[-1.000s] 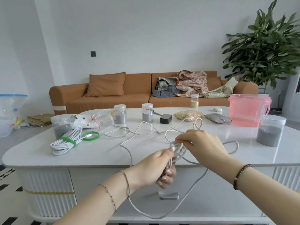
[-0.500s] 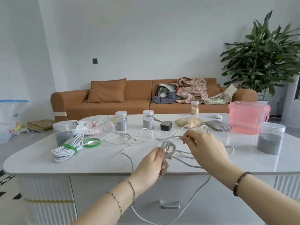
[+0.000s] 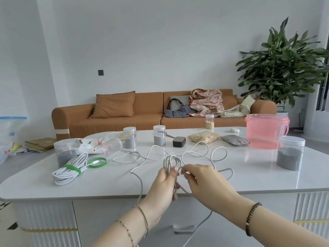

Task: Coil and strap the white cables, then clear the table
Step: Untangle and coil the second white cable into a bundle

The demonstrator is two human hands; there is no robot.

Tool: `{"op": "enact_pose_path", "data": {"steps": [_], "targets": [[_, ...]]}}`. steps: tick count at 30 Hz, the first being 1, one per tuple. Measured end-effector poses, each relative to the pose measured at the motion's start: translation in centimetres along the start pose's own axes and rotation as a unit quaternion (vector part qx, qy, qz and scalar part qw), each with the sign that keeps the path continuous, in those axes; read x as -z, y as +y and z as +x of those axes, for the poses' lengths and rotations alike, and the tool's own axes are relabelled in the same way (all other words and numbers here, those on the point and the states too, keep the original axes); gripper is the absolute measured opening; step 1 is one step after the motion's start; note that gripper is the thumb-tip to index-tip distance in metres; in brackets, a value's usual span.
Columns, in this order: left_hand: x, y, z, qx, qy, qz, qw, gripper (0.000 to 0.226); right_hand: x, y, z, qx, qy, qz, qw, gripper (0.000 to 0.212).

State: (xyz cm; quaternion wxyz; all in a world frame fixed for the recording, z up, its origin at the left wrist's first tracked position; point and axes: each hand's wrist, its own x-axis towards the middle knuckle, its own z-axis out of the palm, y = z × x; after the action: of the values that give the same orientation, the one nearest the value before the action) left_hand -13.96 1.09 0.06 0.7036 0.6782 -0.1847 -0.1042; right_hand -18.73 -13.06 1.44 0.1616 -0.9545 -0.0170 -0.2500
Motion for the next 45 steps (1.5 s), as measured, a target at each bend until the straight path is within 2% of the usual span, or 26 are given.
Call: {"op": "enact_pose_path", "data": {"steps": [8, 11, 13, 18, 26, 33, 36, 40, 45], "targets": [[0.5, -0.1, 0.1, -0.070, -0.016, 0.005, 0.997, 0.043, 0.0, -0.7, -0.2, 0.065, -0.023, 0.069, 0.995, 0.018], [0.7, 0.0, 0.2, -0.073, 0.006, -0.004, 0.997, 0.028, 0.3, -1.1, -0.6, 0.069, -0.019, 0.012, 0.997, 0.022], [1.0, 0.2, 0.5, -0.075, 0.027, -0.025, 0.997, 0.028, 0.6, -1.3, -0.6, 0.069, -0.019, -0.045, 0.996, 0.028], [2.0, 1.2, 1.2, -0.071, 0.078, -0.152, 0.983, 0.026, 0.6, -1.4, -0.9, 0.086, -0.032, -0.067, 0.994, 0.030], [3.0, 2.1, 2.1, -0.094, 0.169, -0.317, 0.928, 0.028, 0.6, -1.4, -0.7, 0.130, -0.017, -0.029, 0.991, 0.022], [3.1, 2.5, 1.9, -0.064, 0.124, -0.426, 0.894, 0.030, 0.4, -1.5, -1.1, 0.223, -0.039, -0.023, 0.974, 0.024], [2.8, 2.8, 1.4, -0.032, 0.098, -0.455, 0.885, 0.030, -0.1, -1.3, -1.0, 0.231, -0.047, -0.040, 0.971, 0.025], [2.4, 3.2, 0.7, 0.006, 0.040, -0.436, 0.899, 0.028, -0.4, -0.5, -0.5, 0.211, -0.045, -0.069, 0.974, 0.026], [2.4, 3.4, 0.5, 0.031, -0.001, -0.362, 0.932, 0.030, 0.2, 0.2, -0.1, 0.174, -0.018, -0.090, 0.980, 0.028]]}}
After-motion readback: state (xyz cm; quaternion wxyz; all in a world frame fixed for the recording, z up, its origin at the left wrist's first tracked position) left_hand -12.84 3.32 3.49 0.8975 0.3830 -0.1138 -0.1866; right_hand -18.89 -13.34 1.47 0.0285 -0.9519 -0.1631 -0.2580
